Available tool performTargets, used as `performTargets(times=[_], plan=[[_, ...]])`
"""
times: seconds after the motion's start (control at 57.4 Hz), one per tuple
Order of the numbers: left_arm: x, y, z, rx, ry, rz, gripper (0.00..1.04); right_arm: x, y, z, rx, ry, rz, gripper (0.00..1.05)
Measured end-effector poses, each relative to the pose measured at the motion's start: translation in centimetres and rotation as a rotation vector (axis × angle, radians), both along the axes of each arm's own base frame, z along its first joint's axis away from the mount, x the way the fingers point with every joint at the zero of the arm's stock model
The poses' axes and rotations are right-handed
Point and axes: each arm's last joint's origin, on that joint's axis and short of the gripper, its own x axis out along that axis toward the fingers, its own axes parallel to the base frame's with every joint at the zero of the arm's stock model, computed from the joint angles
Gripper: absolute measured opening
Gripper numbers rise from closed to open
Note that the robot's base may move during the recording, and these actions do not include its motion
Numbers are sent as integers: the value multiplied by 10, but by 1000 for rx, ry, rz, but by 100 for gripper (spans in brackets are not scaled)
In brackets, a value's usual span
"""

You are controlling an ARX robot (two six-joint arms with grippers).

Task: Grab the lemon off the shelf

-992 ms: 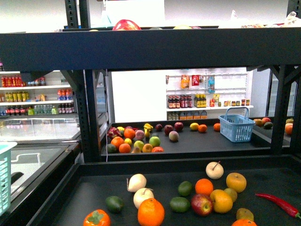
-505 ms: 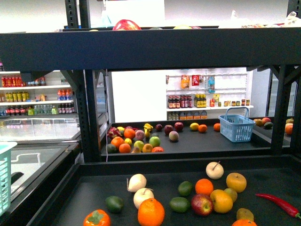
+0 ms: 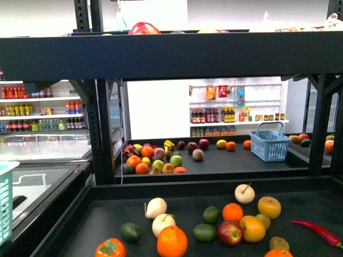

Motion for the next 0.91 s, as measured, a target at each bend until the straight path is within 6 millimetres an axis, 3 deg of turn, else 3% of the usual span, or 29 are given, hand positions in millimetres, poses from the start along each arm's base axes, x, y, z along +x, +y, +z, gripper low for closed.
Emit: performTargets(times=[0.191, 0.296, 0.435, 0.54, 0.627, 0.731, 0.818, 0.905], plan=[[-29, -9, 18, 90, 158, 39, 97, 0, 0, 0, 0, 0, 0, 97], [-51, -22, 33, 222, 291, 89, 97, 0, 0, 0, 0, 0, 0, 97], [-92, -58, 57, 500, 447, 140, 97, 0, 0, 0, 0, 0, 0, 97], [-126, -91, 73, 748, 436, 121, 96, 0, 0, 0, 0, 0, 0, 97], [-161, -129, 76, 1101, 123, 25, 79, 0, 0, 0, 0, 0, -1, 97], [-202, -173, 45, 1262, 80, -6, 59, 0, 0, 0, 0, 0, 0, 97], [-220, -189, 23, 1314, 49, -11, 43, 0, 0, 0, 0, 0, -1, 97], [-226, -194, 8, 1333, 47, -2, 27, 0, 0, 0, 0, 0, 0, 97]])
